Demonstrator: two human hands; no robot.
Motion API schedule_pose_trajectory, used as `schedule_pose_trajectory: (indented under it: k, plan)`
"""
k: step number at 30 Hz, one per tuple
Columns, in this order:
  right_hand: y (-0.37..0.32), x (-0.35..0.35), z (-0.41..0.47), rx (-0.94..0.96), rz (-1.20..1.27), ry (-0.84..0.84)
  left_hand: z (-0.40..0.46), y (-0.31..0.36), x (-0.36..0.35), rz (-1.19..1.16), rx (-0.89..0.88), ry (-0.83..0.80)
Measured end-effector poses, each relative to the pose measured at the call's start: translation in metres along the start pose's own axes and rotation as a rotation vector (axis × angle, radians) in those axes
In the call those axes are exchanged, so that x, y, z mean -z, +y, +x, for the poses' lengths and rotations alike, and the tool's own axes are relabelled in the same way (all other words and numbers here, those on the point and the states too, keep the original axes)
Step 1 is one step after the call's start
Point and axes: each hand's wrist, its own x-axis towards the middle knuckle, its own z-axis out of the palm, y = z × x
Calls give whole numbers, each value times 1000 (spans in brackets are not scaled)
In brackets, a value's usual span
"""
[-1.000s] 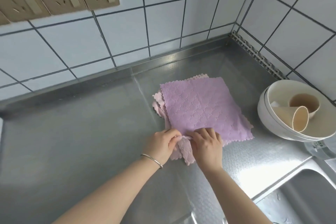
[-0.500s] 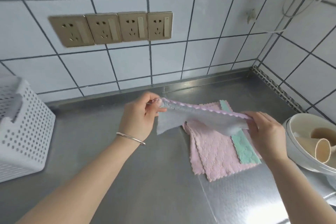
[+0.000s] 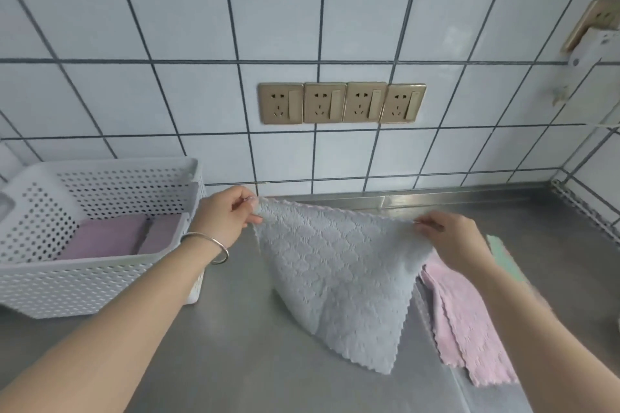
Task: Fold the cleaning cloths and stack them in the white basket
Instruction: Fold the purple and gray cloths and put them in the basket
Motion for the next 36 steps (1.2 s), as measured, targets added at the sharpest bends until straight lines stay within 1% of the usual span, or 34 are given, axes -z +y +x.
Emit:
schedule_pose_trajectory:
  k: [2, 6, 8, 10, 12, 14, 17, 19, 21, 22, 24, 26, 29, 32, 33, 34, 35, 36]
  plan:
    - [-25, -3, 5, 37, 38, 52, 6, 4, 21, 11, -28, 48]
    - [-58, 6, -1, 144, 108, 206, -2, 16, 55, -72, -115, 181]
    - [-61, 6, -9, 187, 109, 202, -17, 7, 65, -66, -154, 192]
    - [-56, -3, -18, 213, 81, 130, -36, -13, 70, -6, -202, 142]
    - [-41, -22, -26, 254, 7, 18, -54, -40, 68, 93, -218, 53]
    - [-19, -46, -34, 286, -87, -124, -70, -73, 62, 202, -174, -55]
    - [12, -86, -51, 263, -234, -362, -94, -119, 43, 366, -76, -185]
    - [24, -111, -63, 256, -357, -505, -109, -140, 29, 422, -24, -268]
    - [34, -130, -76, 252, -443, -585, -122, -151, 17, 468, 41, -373]
    - [38, -139, -83, 250, -477, -614, -128, -155, 11, 527, 76, -424]
    - [47, -152, -94, 266, -525, -644, -139, -163, 3, 653, 118, -493]
    - [55, -161, -102, 269, -535, -653, -148, -169, -2, 729, 138, -545]
    - [64, -163, -106, 250, -535, -708, -155, -172, -8, 765, 151, -612]
    - [63, -163, -107, 222, -545, -814, -158, -168, -11, 772, 190, -741]
    - [62, -163, -106, 201, -521, -844, -156, -165, -12, 729, 230, -786]
    - [60, -161, -104, 164, -480, -871, -151, -162, -12, 630, 289, -802]
    - [57, -160, -100, 100, -424, -898, -141, -160, -13, 474, 373, -767]
    - [54, -159, -96, 30, -344, -904, -130, -155, -15, 325, 442, -687]
